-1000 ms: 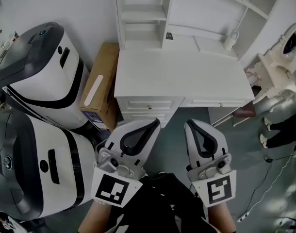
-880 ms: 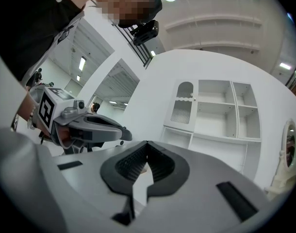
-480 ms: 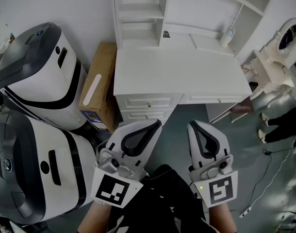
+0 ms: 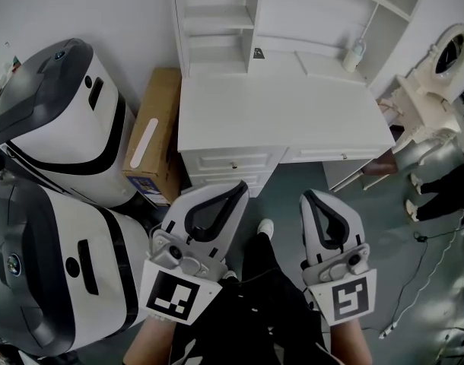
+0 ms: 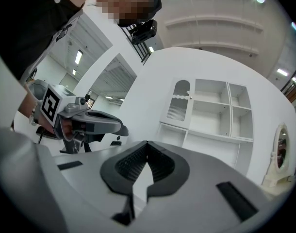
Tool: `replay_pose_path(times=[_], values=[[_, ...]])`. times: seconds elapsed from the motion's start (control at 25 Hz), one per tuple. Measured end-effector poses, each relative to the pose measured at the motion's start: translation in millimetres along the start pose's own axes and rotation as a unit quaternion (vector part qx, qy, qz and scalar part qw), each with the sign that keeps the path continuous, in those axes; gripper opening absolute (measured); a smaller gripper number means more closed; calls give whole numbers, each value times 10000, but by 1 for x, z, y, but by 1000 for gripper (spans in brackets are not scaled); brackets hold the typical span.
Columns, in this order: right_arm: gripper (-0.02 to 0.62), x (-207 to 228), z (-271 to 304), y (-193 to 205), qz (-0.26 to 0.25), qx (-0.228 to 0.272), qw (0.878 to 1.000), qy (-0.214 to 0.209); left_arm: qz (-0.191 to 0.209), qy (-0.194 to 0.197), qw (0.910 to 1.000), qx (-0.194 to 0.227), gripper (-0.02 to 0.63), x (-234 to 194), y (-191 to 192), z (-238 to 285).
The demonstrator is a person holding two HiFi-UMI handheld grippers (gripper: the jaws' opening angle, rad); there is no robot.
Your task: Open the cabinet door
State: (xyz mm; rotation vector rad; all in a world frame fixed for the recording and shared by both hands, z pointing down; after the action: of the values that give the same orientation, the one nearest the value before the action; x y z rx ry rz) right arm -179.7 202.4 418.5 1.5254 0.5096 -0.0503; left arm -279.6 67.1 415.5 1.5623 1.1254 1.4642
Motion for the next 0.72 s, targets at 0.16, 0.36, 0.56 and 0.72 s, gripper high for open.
replay_pose_path(times=[0.16,0.36,0.56,0.72], values=[[-5,4,10,2,58,124,9998,-110,76,-57,10000,-30,-2,-4,1,5],[-5,15,29,7,84,235,9993,-283,75,-178,9998,-104,-2,-13,6,19],[-5,36,49,20,95,221,9989,-396,79,-254,9995,-154,-2,-21,14,43],[-5,55,66,31,70,182,9985,-514,54,-326,9992,-210,-2,-29,21,67]])
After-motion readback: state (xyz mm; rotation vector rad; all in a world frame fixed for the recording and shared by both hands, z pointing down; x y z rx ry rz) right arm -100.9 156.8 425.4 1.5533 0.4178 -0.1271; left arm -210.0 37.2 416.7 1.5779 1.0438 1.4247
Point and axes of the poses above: the fingertips, and each gripper's own axes: z forward along the fingers, x to its right, y out of its underside, the point moved 7 cm from there along -z, backward along the fingers, and after that the axes turned 4 degrees about -x, right-handed, at the moved point
